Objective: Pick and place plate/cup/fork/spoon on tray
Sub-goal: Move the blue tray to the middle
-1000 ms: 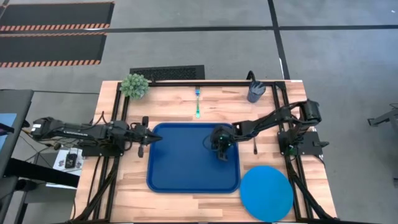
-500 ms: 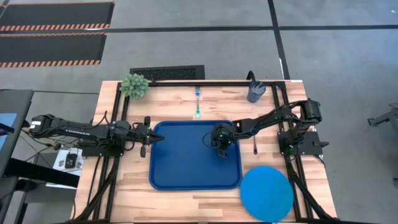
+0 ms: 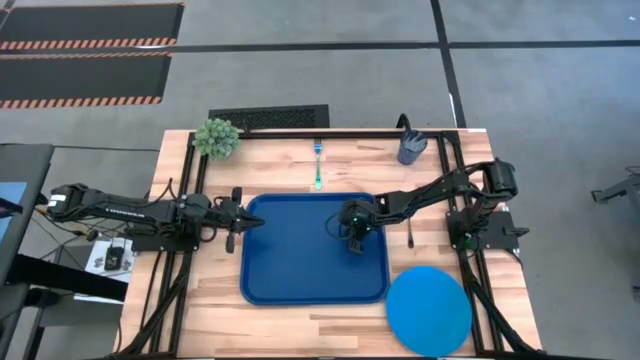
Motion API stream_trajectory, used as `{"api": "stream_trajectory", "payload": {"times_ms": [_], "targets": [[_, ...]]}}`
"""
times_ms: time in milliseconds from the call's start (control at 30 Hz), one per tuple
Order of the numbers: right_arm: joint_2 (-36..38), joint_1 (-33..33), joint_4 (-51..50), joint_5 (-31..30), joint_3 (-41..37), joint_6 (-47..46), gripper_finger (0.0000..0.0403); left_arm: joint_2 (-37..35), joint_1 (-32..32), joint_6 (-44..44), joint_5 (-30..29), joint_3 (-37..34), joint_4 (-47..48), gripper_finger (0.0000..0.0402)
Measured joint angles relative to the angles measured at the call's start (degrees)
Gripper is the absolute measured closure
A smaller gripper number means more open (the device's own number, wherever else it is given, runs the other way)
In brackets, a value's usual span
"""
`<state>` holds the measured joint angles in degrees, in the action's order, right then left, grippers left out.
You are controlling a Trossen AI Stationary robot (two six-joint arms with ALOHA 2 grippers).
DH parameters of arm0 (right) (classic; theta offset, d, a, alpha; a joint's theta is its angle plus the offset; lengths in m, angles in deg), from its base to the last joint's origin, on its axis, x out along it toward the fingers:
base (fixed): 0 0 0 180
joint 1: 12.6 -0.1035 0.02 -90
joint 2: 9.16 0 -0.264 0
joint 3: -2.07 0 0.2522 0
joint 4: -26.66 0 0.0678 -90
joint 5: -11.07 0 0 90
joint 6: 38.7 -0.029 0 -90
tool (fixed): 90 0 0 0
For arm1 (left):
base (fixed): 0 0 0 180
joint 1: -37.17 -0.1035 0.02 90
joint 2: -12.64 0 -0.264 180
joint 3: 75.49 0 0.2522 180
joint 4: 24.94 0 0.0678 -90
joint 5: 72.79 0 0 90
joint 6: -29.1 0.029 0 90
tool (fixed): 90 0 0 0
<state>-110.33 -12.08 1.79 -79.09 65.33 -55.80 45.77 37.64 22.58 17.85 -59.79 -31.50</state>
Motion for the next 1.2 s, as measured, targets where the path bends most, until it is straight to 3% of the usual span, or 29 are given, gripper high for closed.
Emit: {"api": "stream_trajectory", "payload": {"times_ms": [700, 967, 1200], "targets": [[0.05, -0.13, -1.77, -1.29, -0.04, -5.55, 0.0393, -0.02, -0.02, 0.7, -2.64, 0.07, 0.37, 0.0401], [4.32, -0.09, -3.73, -4.36, -0.5, -4.68, 0.0374, -0.02, -0.02, 0.19, -3.7, 0.07, 0.03, 0.0401], [8.47, 0.37, -1.49, -4.58, -0.33, -2.15, 0.0381, -0.01, -0.02, -0.03, -5.69, 0.07, 0.27, 0.0402]]}}
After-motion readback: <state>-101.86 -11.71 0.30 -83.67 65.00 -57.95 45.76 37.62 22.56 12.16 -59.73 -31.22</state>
